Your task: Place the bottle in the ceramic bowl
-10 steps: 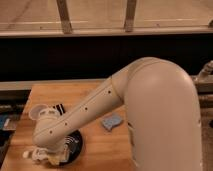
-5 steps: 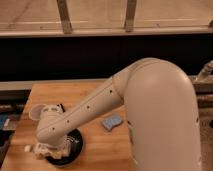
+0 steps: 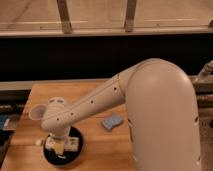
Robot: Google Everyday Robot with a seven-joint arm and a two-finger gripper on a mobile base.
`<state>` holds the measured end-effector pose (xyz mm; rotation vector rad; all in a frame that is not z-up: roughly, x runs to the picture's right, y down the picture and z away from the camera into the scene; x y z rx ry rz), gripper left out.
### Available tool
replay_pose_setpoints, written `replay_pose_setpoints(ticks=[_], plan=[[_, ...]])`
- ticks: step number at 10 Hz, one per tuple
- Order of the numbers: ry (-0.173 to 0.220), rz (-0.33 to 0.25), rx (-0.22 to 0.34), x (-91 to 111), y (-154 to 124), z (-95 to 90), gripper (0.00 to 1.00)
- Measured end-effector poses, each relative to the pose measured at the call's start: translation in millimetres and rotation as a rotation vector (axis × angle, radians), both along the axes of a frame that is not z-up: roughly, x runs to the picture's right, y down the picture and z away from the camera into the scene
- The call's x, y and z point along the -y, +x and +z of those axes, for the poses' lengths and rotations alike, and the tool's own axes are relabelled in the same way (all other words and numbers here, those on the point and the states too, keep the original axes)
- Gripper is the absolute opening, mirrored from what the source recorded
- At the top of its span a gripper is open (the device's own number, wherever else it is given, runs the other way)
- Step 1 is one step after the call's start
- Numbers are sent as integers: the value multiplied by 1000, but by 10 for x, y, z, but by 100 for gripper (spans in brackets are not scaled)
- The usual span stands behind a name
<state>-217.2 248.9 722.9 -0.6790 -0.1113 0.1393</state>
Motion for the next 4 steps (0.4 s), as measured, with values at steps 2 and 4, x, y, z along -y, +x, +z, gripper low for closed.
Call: replay_pose_setpoints(ticks=[2,4], plan=[[-6,2,-1,16,0,31,80],[-6,2,0,15,-1,32,80]])
